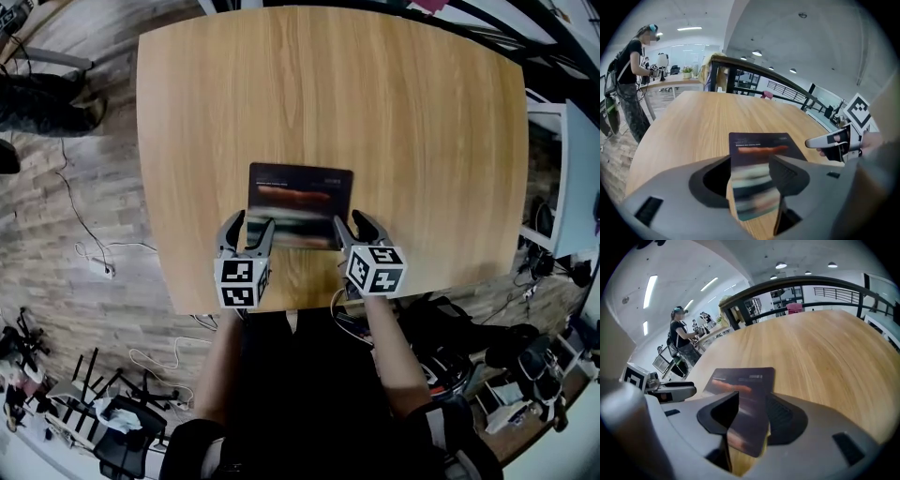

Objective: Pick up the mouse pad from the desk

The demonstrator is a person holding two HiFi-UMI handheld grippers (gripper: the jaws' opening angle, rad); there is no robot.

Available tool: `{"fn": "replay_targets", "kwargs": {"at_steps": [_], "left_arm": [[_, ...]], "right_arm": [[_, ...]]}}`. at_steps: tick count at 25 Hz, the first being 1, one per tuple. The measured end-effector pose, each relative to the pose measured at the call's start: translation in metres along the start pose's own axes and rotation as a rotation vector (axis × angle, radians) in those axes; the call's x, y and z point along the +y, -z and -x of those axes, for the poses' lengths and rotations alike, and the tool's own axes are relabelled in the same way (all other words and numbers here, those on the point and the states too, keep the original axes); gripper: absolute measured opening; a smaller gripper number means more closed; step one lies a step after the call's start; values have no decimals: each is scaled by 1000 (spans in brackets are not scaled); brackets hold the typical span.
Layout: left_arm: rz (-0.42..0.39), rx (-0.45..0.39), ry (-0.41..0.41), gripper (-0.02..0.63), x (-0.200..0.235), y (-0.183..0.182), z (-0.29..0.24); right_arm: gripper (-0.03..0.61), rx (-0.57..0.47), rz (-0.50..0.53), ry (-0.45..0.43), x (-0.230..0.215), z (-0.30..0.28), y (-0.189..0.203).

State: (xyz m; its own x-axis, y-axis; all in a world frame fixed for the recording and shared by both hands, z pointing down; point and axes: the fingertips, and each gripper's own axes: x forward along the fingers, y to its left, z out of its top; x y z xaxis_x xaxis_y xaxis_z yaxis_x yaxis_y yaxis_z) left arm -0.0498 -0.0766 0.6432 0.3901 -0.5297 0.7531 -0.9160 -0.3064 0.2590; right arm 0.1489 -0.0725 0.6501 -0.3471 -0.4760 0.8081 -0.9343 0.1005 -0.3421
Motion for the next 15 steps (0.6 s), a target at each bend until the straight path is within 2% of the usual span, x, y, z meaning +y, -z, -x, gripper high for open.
{"fn": "replay_targets", "kwargs": {"at_steps": [5,10,15], "left_arm": [[32,46,1,262,13,11,-13],[29,111,7,264,12,24,-23],[71,124,19,267,12,30,-28]], "right_arm": [[201,57,-16,21,-11,-12,19],[201,90,-31,25,-14,-22,28],[202,125,-37,36,-10,-28,32]]}}
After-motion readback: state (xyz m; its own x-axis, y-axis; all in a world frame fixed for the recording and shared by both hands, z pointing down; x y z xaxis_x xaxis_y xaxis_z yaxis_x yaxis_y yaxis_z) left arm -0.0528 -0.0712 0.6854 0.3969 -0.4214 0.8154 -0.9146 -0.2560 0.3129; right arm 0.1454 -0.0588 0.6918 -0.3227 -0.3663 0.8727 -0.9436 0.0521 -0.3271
